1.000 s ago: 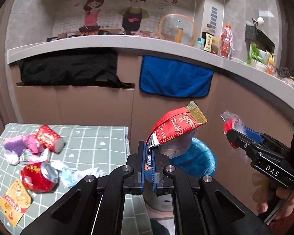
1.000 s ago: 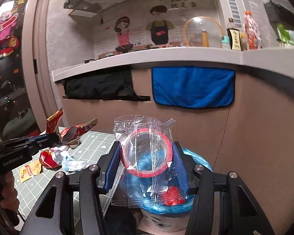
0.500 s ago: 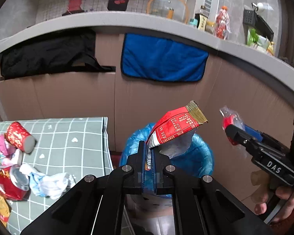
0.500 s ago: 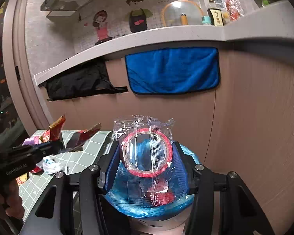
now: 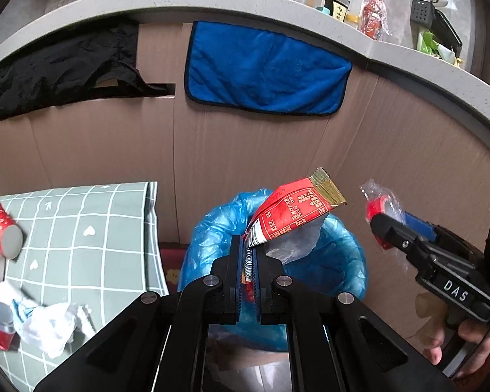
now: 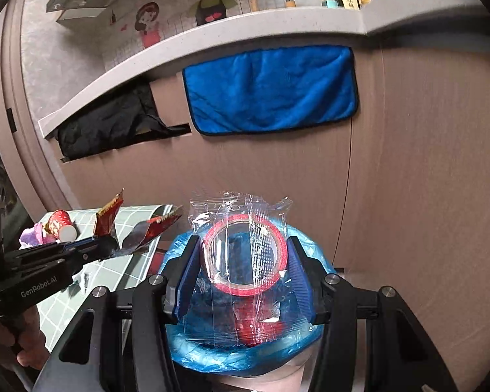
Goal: Collect trash
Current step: 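Open both grippers over the bin to drop both wrappers inside, then return to the table and grasp the yellow snack packet with the right gripper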
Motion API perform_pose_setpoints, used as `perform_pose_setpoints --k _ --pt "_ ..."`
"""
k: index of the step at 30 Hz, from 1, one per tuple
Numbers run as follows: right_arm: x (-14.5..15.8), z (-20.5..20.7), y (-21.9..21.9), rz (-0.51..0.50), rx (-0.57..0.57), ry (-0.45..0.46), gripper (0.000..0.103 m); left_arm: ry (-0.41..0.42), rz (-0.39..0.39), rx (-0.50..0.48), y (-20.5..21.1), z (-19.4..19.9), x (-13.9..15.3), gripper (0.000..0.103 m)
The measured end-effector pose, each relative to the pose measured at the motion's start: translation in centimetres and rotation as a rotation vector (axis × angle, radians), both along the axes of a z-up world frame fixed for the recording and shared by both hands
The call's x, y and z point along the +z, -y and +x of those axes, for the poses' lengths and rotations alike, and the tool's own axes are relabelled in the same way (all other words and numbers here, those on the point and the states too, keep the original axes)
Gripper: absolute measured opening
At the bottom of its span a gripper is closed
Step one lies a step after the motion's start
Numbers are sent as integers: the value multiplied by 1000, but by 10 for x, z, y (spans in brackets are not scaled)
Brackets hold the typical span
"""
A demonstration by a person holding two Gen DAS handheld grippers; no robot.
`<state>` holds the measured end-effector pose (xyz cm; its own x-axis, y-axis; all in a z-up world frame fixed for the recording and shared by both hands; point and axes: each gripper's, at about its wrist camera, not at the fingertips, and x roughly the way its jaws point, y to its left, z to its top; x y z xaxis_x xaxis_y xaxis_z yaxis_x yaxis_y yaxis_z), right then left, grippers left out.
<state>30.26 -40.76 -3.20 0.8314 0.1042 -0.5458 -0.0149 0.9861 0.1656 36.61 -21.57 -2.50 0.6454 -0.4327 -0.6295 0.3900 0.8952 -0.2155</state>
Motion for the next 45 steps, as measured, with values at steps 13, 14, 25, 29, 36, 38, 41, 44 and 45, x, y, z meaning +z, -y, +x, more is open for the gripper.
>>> perform_pose_setpoints --k 13,14,25,29,36,38,41,44,45 --pt "-35 31 14 77 -13 -64 52 -80 -61 -32 3 37 -28 40" --pt "-37 31 15 84 -16 -69 54 -78 -82 -19 -2 40 -27 40" --pt "-25 14 2 57 -4 -75 58 -44 -90 50 -56 26 -1 41" --pt "-6 -3 -24 2 17 -27 57 -13 -69 85 -94 2 10 41" --pt "19 -20 -93 -28 106 23 57 -7 11 166 -192 -47 9 41" --pt "20 -22 -122 -38 156 21 57 -16 26 221 -233 -62 4 41" --pt "17 -26 -172 -67 233 9 57 -24 49 323 -293 -87 -3 41" --pt "9 -30 -223 -89 306 -16 57 -48 68 401 -344 -106 -14 41" --pt "7 -31 -240 -82 341 -28 57 -63 77 421 -362 -113 -20 41"
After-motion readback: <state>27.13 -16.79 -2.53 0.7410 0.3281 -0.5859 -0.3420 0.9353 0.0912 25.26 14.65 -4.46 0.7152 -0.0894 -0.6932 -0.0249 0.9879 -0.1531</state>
